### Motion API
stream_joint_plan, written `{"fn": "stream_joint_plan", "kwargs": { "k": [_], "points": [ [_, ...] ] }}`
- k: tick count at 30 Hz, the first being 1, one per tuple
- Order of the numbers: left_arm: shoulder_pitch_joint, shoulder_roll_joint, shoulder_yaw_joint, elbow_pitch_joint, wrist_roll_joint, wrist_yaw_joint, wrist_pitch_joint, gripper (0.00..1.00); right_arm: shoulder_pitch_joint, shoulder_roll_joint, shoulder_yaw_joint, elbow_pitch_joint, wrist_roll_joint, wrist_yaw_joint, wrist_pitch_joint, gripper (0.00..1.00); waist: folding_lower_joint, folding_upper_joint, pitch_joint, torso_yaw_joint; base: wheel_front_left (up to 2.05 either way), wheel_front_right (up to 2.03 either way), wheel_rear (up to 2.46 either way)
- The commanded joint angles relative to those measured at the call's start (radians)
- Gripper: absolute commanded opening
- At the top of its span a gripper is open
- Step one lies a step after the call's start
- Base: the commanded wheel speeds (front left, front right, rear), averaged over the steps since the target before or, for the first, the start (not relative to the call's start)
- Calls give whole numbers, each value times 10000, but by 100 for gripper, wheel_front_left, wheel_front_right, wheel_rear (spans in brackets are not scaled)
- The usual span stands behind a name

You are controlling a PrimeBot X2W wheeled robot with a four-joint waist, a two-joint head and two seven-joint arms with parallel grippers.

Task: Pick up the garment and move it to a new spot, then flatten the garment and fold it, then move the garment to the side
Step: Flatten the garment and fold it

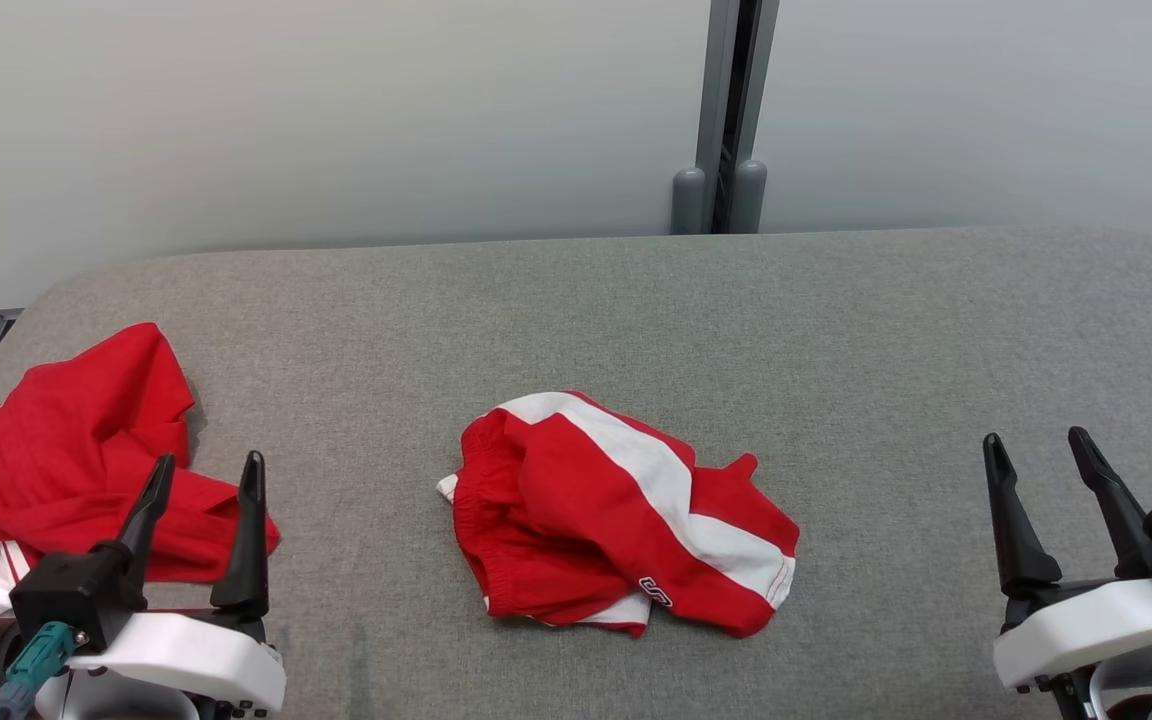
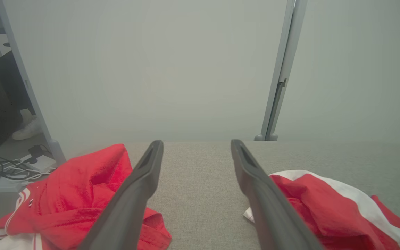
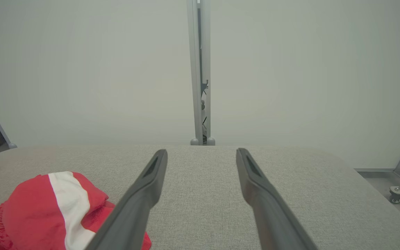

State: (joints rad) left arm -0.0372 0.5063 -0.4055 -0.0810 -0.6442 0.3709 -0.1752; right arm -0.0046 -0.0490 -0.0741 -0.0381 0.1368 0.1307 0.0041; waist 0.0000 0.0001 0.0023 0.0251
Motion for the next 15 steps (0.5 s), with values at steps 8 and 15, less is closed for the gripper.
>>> {"fn": "stream_joint_plan", "kwargs": {
  "k": [8,15],
  "points": [
    [-125,-13,-9,60,-57,75,55,100,65,-40,-10,-31,16,0,46,100,0,-1,52,13,0,0,0],
    [-396,-30,-56,22,-88,-11,140,100,19,-40,-11,-44,29,0,38,100,0,-1,140,28,0,0,0]
  ]
}}
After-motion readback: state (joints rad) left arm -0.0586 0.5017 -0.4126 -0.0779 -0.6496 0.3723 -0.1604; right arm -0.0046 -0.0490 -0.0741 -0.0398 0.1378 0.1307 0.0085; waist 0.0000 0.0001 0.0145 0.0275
